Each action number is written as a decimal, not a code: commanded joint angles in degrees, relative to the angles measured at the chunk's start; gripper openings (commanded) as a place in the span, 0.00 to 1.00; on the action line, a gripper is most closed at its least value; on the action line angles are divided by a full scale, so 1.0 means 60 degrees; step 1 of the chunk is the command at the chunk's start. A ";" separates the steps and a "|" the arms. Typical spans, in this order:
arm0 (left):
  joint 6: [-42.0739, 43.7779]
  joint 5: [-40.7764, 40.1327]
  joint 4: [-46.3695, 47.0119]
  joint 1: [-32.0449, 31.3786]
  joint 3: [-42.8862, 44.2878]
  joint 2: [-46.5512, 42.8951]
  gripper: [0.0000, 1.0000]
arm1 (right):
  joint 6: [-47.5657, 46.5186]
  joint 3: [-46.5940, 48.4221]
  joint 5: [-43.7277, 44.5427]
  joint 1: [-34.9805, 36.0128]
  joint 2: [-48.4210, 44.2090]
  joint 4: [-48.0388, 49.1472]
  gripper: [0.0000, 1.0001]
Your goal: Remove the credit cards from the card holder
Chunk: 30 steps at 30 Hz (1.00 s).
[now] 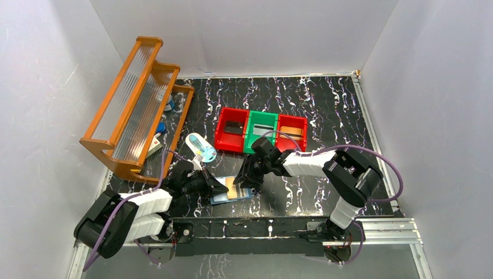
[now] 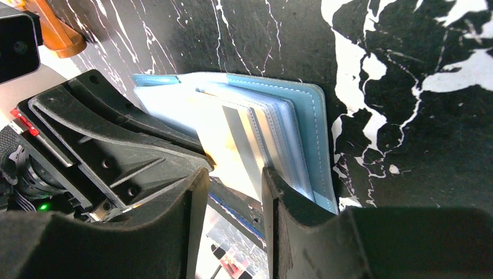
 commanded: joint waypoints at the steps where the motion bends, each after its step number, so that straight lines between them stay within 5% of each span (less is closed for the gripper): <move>1: -0.0282 0.0912 0.1728 -0.0045 0.0433 0.0113 0.07 | -0.0147 -0.0521 0.0512 0.0345 0.0799 -0.0390 0.48; 8: -0.0125 0.1241 0.2163 -0.0044 0.0605 0.0818 0.09 | -0.0118 -0.0579 0.0461 0.0356 0.0807 -0.0294 0.48; 13: 0.0035 0.1177 0.2072 -0.0038 0.0626 0.0998 0.00 | -0.0118 -0.0569 0.0454 0.0354 0.0835 -0.0289 0.48; 30: 0.1611 -0.0353 -0.2423 -0.0018 0.1043 -0.0781 0.00 | -0.0221 -0.0433 0.1047 0.0195 0.0752 -0.1142 0.50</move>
